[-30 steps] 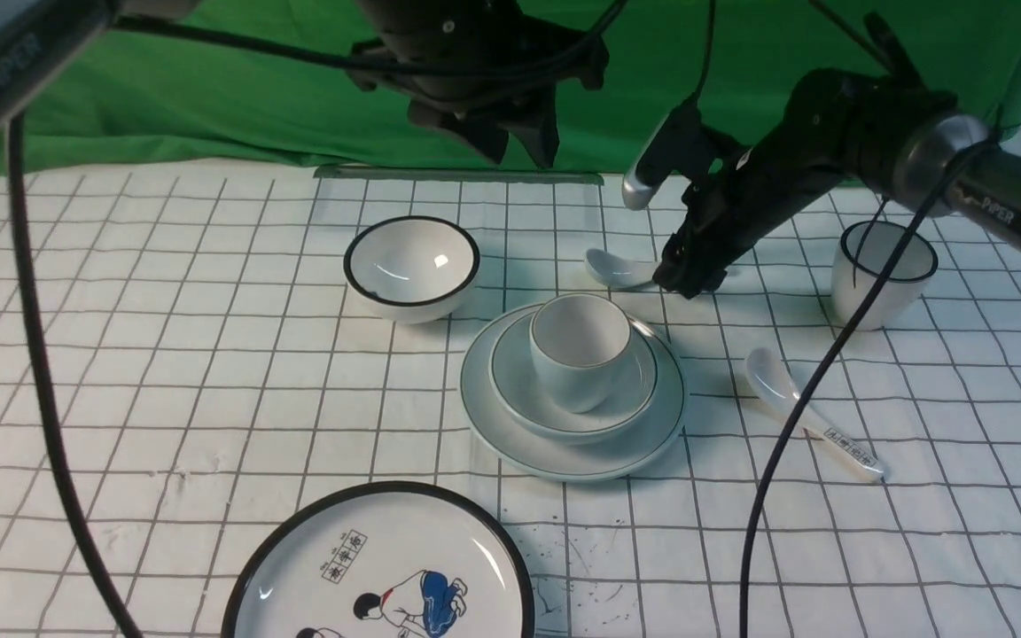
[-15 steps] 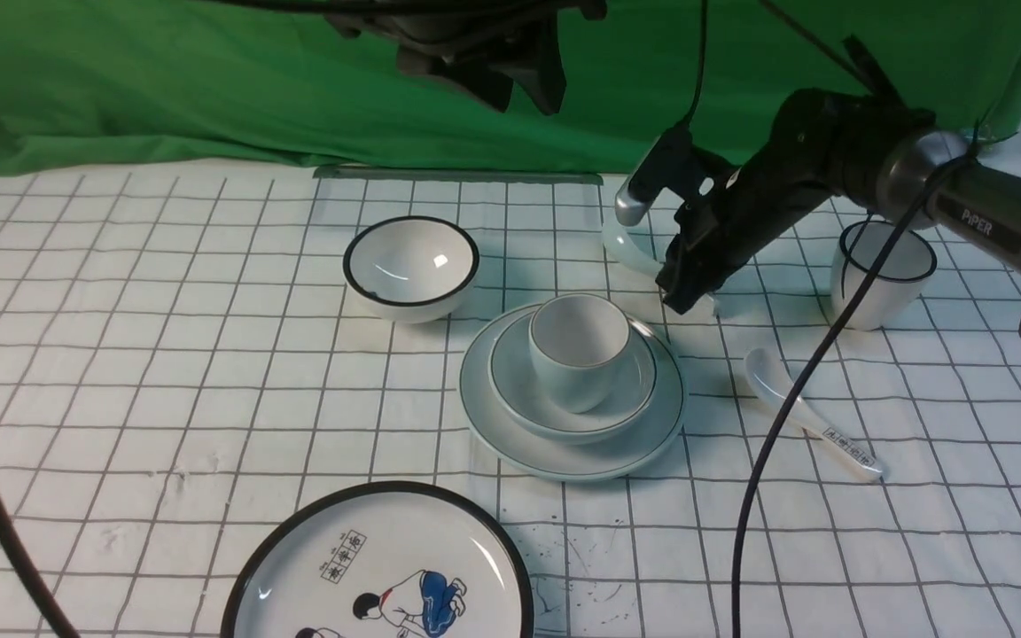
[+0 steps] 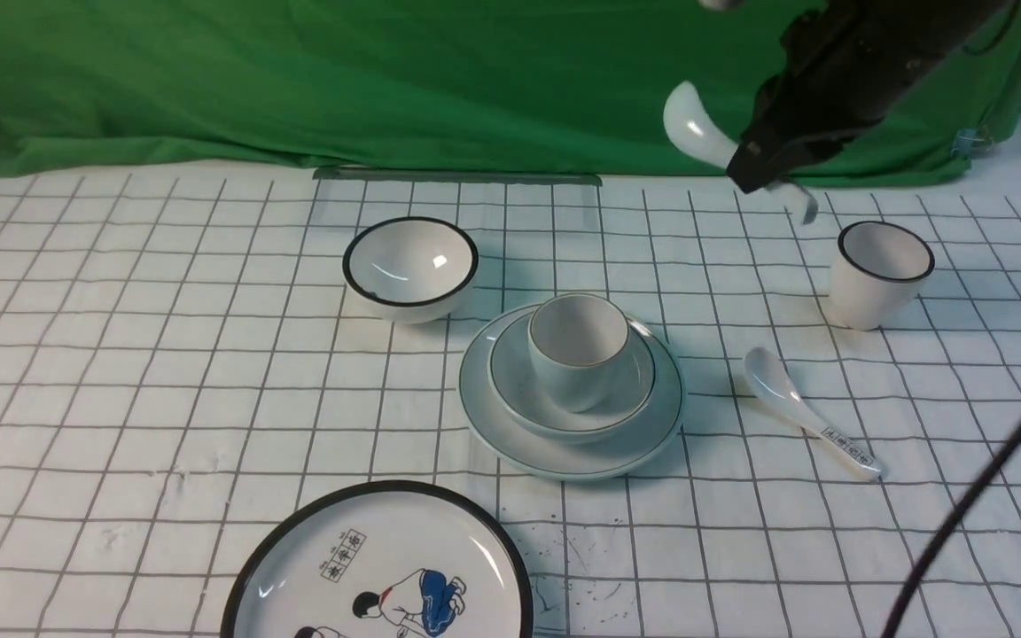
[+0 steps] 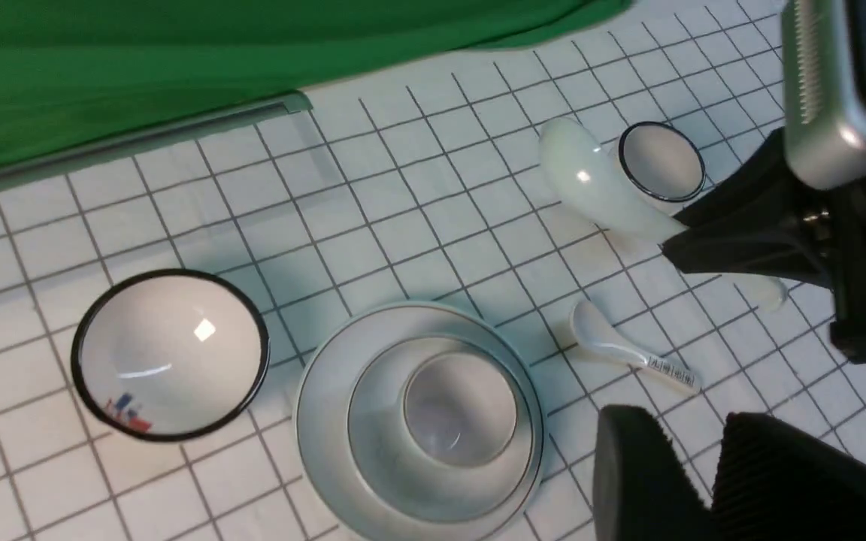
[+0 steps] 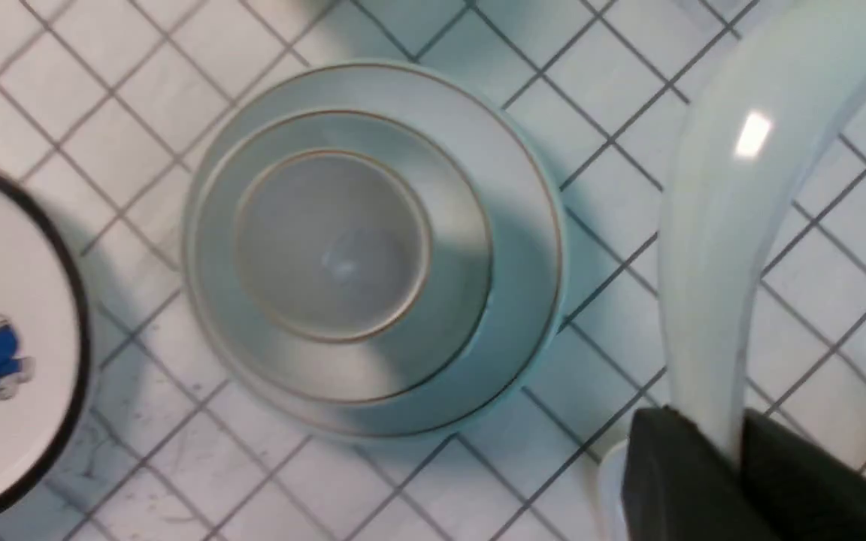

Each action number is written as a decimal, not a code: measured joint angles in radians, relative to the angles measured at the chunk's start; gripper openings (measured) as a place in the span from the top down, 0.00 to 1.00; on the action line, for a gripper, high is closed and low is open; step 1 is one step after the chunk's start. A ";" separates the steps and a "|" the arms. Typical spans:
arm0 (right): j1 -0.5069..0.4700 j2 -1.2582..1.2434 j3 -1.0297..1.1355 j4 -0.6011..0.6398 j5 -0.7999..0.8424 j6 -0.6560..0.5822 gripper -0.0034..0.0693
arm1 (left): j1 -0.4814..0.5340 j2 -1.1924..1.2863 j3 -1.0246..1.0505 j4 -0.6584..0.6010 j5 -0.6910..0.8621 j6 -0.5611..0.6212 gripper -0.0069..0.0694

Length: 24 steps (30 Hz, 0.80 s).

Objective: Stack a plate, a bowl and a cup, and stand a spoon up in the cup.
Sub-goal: Use the right arm to put the blue soup spoon into the blue teacup in the middle

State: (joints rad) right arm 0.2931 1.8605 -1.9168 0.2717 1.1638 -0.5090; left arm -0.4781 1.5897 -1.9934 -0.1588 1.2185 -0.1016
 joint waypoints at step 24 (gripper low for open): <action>0.180 0.079 0.219 -0.038 -0.092 0.106 0.84 | 0.000 -0.365 0.703 0.051 -0.210 0.001 0.90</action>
State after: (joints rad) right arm 0.4729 1.9394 -1.6981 0.2335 1.0719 -0.4032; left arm -0.4781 1.2248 -1.2905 -0.1075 1.0083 -0.1004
